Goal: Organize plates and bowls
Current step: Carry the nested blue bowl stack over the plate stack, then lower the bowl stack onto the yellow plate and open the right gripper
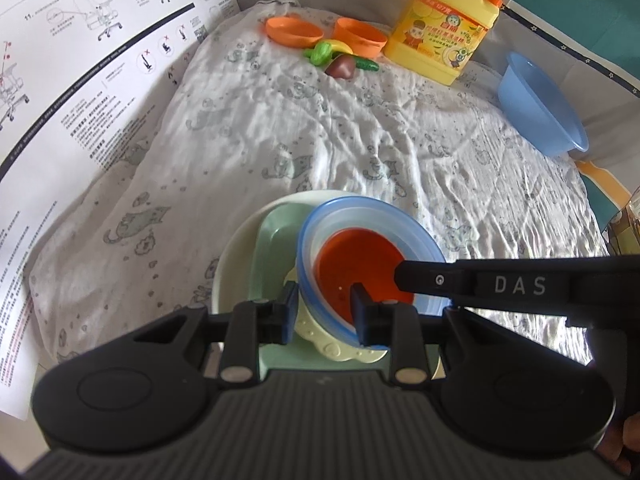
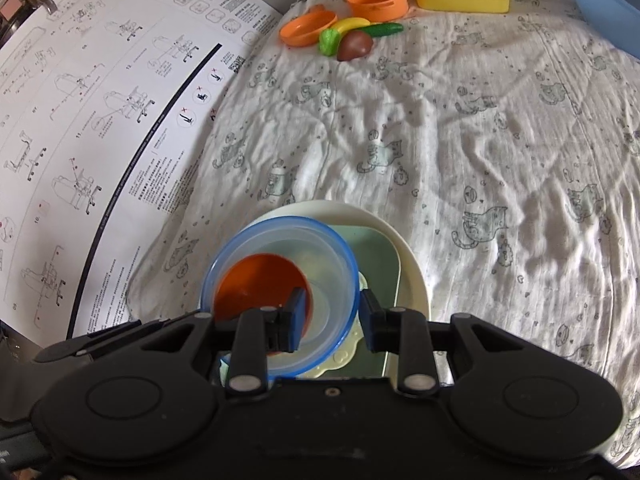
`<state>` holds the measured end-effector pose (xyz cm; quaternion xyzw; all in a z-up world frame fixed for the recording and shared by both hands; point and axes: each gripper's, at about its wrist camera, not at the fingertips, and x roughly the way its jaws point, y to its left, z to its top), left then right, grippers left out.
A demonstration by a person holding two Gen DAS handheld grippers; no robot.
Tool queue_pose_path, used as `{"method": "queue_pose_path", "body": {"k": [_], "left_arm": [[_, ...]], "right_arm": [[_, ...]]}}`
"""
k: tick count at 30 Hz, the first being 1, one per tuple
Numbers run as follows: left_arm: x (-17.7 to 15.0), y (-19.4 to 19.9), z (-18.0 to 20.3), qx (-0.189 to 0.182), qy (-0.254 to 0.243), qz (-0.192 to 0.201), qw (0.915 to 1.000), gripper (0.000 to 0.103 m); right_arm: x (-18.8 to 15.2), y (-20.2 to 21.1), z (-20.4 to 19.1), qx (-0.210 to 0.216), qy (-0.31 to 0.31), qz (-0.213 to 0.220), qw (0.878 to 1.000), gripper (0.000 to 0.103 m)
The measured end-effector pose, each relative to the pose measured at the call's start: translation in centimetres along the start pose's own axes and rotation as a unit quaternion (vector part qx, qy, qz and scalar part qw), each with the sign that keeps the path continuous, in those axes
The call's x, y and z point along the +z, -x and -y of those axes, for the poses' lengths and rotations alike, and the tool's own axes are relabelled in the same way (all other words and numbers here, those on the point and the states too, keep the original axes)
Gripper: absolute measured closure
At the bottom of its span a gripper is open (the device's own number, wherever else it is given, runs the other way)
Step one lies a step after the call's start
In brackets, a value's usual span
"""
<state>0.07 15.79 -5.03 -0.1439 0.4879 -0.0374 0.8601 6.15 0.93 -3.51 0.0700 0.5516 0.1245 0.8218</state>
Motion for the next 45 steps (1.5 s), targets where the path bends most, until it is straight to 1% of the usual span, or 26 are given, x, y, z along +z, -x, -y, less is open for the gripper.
{"method": "queue_pose_path", "body": {"k": [6, 14, 17, 19, 20, 21, 22, 24, 25, 26, 28, 29, 31, 34, 36, 39, 43, 45], "left_arm": [[-0.2, -1.0, -0.1, 0.003, -0.001, -0.006, 1.0, 0.076], [-0.1, -1.1, 0.0, 0.002, -0.003, -0.006, 1.0, 0.075], [-0.1, -1.0, 0.0, 0.004, -0.003, -0.005, 1.0, 0.073], [-0.1, -0.9, 0.0, 0.007, -0.004, -0.002, 1.0, 0.071], [-0.1, -0.7, 0.0, 0.008, -0.005, 0.001, 1.0, 0.066], [-0.1, -0.5, 0.0, 0.009, -0.005, 0.006, 0.9999, 0.057], [-0.2, -0.2, 0.0, 0.01, -0.006, 0.013, 0.9998, 0.05], [-0.2, 0.6, 0.0, 0.019, -0.008, 0.034, 0.9992, 0.017], [-0.2, 1.1, -0.1, 0.025, -0.008, 0.046, 0.9986, 0.01], [-0.2, 1.7, -0.1, 0.028, -0.007, 0.059, 0.9978, 0.003], [0.0, 2.8, -0.2, 0.028, -0.007, 0.081, 0.9963, 0.0], [0.1, 3.3, -0.3, 0.028, -0.007, 0.089, 0.9956, 0.0], [0.3, 4.3, -0.4, 0.029, -0.008, 0.102, 0.9943, 0.0], [0.5, 5.8, -0.3, 0.029, -0.017, 0.121, 0.9921, 0.0], [0.2, 6.7, 0.0, 0.031, -0.029, 0.133, 0.9901, 0.0], [-0.5, 7.9, 0.7, 0.03, -0.049, 0.152, 0.9867, 0.0], [-1.9, 9.1, 1.6, 0.03, -0.073, 0.175, 0.9814, 0.0], [-2.5, 9.5, 2.0, 0.032, -0.087, 0.18, 0.9793, 0.0]], "right_arm": [[0.0, -0.4, 0.2, -0.005, 0.002, -0.003, 1.0, 0.074], [0.2, -0.5, -0.1, -0.001, 0.005, -0.003, 1.0, 0.074], [0.2, -0.3, 0.0, 0.0, 0.008, -0.001, 1.0, 0.074], [0.1, -0.1, 0.1, 0.001, 0.007, 0.001, 1.0, 0.072], [0.1, 0.1, 0.2, 0.001, 0.007, 0.003, 1.0, 0.072], [0.1, 0.3, 0.3, 0.001, 0.006, 0.008, 1.0, 0.072], [0.1, 0.6, 0.4, 0.002, 0.004, 0.012, 1.0, 0.072], [0.2, 1.4, 0.7, 0.005, 0.0, 0.021, 1.0, 0.065], [0.3, 1.9, 1.0, 0.007, -0.002, 0.028, 1.0, 0.051], [0.3, 2.5, 1.2, 0.008, -0.004, 0.038, 0.999, 0.031], [0.3, 3.9, 1.7, 0.005, -0.006, 0.068, 0.998, 0.01], [0.2, 4.6, 2.0, 0.004, -0.007, 0.083, 0.996, 0.004], [0.0, 6.1, 2.6, 0.007, -0.008, 0.109, 0.994, 0.0], [-0.7, 8.0, 3.6, 0.005, -0.003, 0.14, 0.99, 0.0], [-1.4, 8.8, 4.3, -0.002, 0.007, 0.153, 0.988, 0.0], [-2.9, 9.8, 4.9, -0.013, 0.029, 0.162, 0.986, 0.0], [-5.0, 10.6, 5.6, -0.061, 0.061, 0.159, 0.984, 0.0], [-5.9, 10.9, 5.9, -0.079, 0.069, 0.154, 0.983, 0.0]]}}
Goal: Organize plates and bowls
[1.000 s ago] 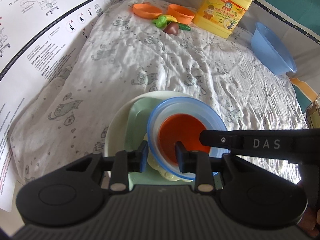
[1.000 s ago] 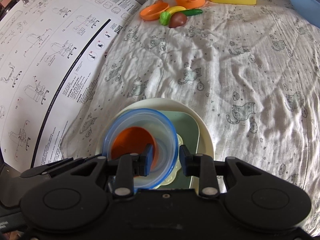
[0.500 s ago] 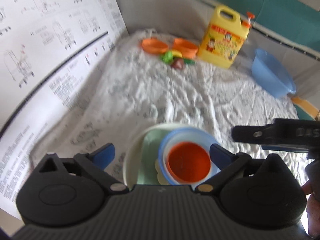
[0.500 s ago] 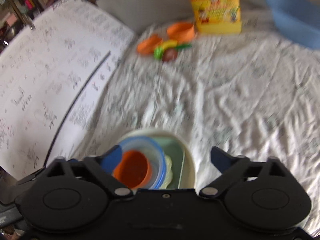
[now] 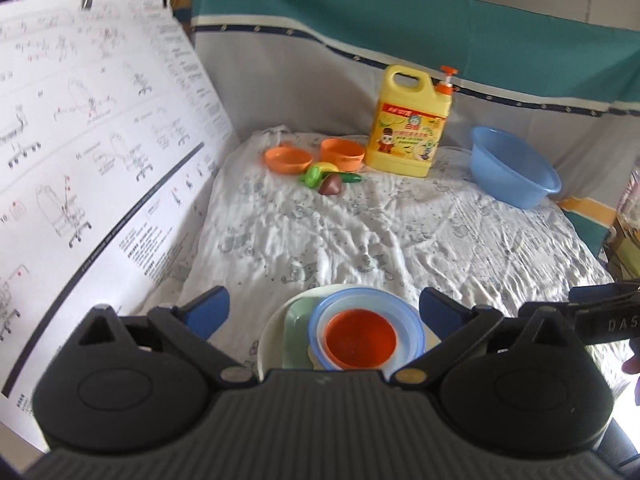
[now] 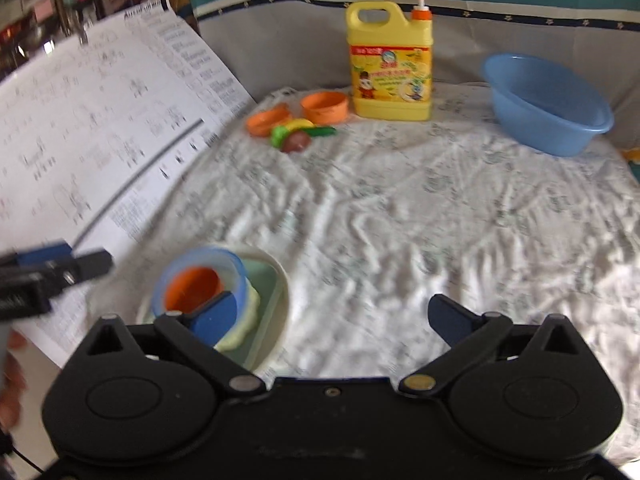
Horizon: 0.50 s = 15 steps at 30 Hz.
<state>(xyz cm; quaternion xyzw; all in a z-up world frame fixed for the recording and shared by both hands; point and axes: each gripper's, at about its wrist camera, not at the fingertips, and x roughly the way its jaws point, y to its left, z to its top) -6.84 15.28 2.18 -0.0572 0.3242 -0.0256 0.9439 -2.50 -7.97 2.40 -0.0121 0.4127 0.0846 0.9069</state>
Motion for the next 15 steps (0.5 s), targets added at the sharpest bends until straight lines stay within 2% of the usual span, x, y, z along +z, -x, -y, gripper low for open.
{"method": "queue_pose_path", "body": {"k": [7, 15], "left_arm": [[-2.0, 0.9, 0.8, -0.01, -0.014, -0.011, 0.9998, 0.0], [-4.1, 0.6, 0.3, -0.007, -0.001, -0.041, 0.9991, 0.0]], "right_arm": [[-2.3, 1.4, -0.6, -0.02, 0.043, -0.002, 0.999, 0.0], [-3.5, 2.2, -0.9, -0.019, 0.044, -0.004, 0.999, 0.0]]}}
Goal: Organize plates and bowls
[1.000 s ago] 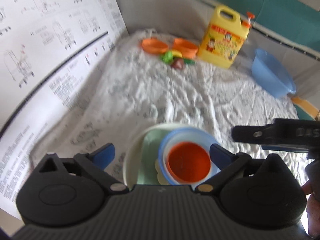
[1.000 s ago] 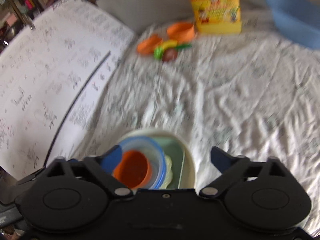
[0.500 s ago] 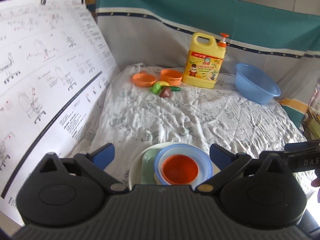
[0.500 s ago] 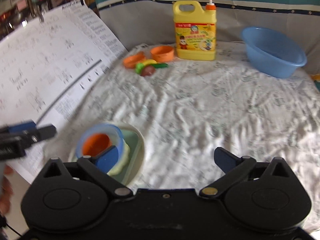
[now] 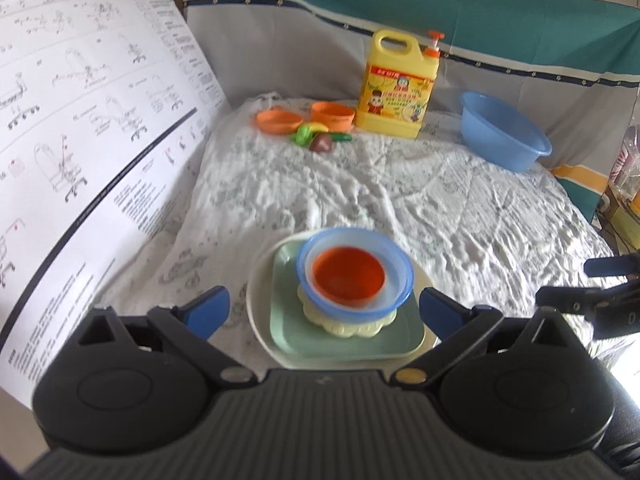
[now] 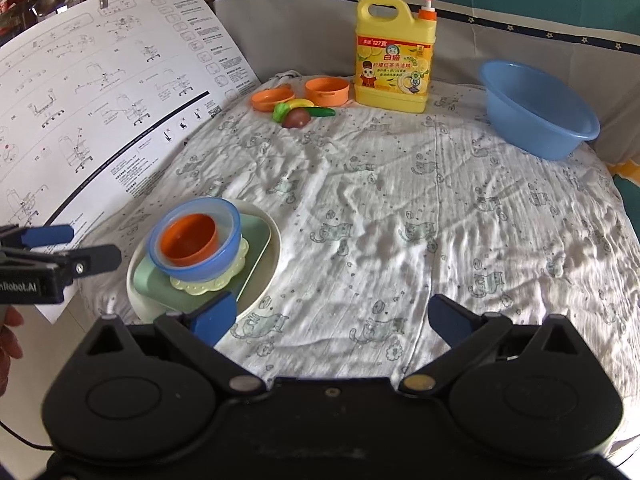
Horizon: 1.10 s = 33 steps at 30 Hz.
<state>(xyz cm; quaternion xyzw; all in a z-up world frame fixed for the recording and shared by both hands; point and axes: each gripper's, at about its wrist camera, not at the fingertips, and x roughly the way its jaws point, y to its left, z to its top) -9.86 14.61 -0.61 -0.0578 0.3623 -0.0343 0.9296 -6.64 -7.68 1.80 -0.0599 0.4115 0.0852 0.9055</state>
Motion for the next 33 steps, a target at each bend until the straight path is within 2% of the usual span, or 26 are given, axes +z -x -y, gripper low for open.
{"method": "queue_pose_path", "body": {"k": [6, 17, 33], "left_arm": [[-1.0, -0.4, -0.2, 0.019, -0.002, -0.007, 0.9998, 0.0], [-2.2, -1.6, 0.3, 0.022, -0.013, -0.033, 0.9991, 0.0], [-2.7, -2.7, 0.4, 0.03, -0.014, -0.052, 0.9981, 0.0]], "right_arm": [[-0.5, -0.2, -0.4, 0.003, 0.001, -0.008, 1.0, 0.0], [-0.9, -1.7, -1.4, 0.011, 0.022, -0.035, 0.999, 0.0], [-1.0, -2.5, -1.4, 0.011, 0.026, -0.049, 0.998, 0.0]]}}
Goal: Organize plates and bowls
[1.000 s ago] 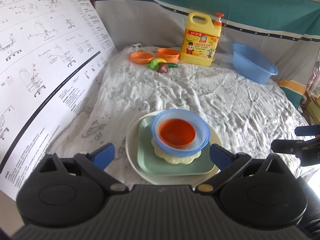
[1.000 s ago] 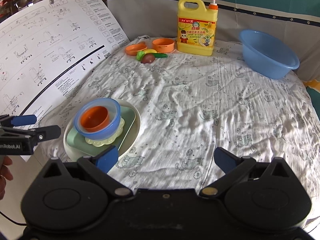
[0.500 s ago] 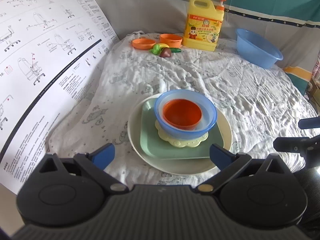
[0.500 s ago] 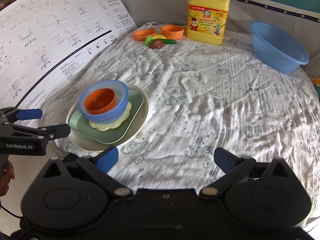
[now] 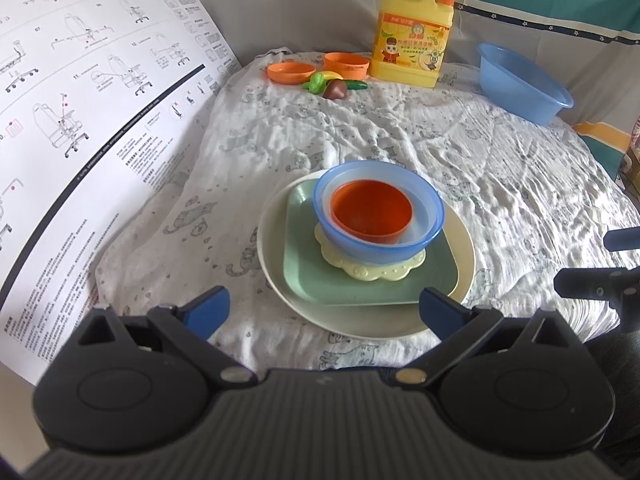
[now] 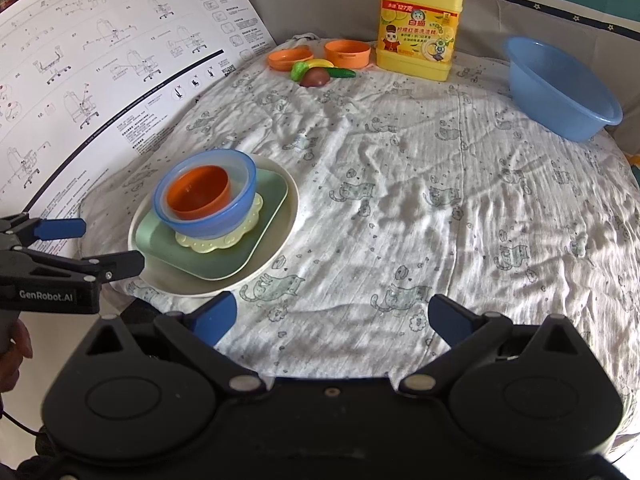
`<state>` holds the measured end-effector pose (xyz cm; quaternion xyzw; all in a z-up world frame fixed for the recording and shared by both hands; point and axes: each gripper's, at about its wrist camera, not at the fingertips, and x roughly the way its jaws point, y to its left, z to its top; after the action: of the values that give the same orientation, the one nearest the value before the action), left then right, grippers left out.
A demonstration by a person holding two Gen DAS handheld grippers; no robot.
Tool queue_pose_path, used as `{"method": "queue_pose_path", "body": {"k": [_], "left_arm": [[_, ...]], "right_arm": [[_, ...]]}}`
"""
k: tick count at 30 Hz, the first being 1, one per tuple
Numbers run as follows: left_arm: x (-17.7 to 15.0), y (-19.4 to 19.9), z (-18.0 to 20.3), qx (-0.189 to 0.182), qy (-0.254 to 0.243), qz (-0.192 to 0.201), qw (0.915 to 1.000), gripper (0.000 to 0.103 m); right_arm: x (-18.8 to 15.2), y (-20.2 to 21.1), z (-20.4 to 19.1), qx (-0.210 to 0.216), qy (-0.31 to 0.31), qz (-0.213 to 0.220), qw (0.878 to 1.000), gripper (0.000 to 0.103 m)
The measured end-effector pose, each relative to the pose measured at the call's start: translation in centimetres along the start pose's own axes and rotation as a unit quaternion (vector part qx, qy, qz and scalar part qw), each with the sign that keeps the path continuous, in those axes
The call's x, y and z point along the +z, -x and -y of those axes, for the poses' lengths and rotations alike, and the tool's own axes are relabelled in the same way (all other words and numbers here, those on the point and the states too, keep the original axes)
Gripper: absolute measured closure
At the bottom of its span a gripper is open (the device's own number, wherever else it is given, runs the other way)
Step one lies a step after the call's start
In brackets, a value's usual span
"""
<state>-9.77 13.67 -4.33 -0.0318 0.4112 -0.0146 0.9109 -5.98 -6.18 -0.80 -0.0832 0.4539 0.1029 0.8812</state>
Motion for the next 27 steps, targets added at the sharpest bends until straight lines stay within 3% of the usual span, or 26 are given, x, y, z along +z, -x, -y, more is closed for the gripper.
{"method": "queue_pose_path", "body": {"k": [27], "left_arm": [[-0.36, -0.13, 0.22, 0.001, -0.006, 0.001, 1.0, 0.0]], "right_arm": [[-0.1, -0.21, 0.3, -0.004, 0.002, -0.006, 1.0, 0.0]]}}
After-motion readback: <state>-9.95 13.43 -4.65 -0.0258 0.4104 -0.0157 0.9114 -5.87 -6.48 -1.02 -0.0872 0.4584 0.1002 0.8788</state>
